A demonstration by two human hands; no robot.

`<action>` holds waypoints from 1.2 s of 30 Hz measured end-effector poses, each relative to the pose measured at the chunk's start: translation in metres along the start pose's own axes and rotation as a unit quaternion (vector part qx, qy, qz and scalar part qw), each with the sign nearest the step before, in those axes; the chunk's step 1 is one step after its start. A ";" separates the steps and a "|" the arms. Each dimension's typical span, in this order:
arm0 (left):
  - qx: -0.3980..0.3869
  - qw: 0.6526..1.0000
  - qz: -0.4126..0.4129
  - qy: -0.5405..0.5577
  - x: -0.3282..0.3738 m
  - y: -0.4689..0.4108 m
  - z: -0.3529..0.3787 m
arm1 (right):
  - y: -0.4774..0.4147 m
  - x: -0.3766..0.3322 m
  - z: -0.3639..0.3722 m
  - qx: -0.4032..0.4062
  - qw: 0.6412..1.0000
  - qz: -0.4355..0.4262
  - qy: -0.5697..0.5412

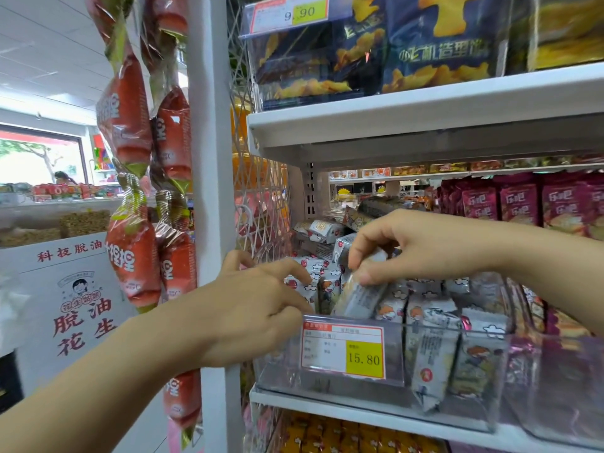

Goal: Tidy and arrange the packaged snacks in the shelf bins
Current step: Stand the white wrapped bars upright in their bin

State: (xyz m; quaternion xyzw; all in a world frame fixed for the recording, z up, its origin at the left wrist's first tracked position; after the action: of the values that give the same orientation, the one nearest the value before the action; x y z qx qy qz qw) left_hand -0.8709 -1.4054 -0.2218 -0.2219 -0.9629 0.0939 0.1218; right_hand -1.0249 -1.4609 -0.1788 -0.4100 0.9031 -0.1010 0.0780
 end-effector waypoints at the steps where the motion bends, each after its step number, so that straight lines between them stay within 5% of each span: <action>1: 0.005 1.000 -0.008 0.002 -0.001 0.000 0.000 | 0.000 -0.001 -0.002 0.019 1.000 0.004 -0.008; 17: 0.126 0.988 0.035 0.078 0.003 -0.005 -0.009 | 0.002 -0.006 -0.028 0.209 0.967 0.128 -0.068; 22: 0.101 0.986 0.009 0.133 -0.003 -0.009 -0.005 | 0.002 -0.013 -0.026 0.179 0.972 0.131 -0.078; 30: 0.136 0.984 -0.012 0.117 -0.007 -0.011 -0.013 | -0.001 -0.025 -0.010 0.065 0.962 0.035 -0.262; 36: 0.132 0.990 -0.013 0.037 -0.001 -0.017 -0.012 | 0.004 -0.015 -0.028 0.171 0.959 0.034 -0.224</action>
State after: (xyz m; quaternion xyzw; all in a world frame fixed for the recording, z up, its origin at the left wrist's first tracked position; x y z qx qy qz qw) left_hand -0.8737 -1.4193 -0.2070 -0.1947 -0.9397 0.2101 0.1871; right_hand -1.0245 -1.4430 -0.1516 -0.3715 0.8453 -0.1567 0.3507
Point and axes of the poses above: each hand's wrist, its own y-axis away from the middle knuckle, its own z-axis out of the palm, x = y × z, the point moved 6 cm from there along -y, towards the middle knuckle, and after that the axes turned 15 degrees about y, right-handed, at the moved point
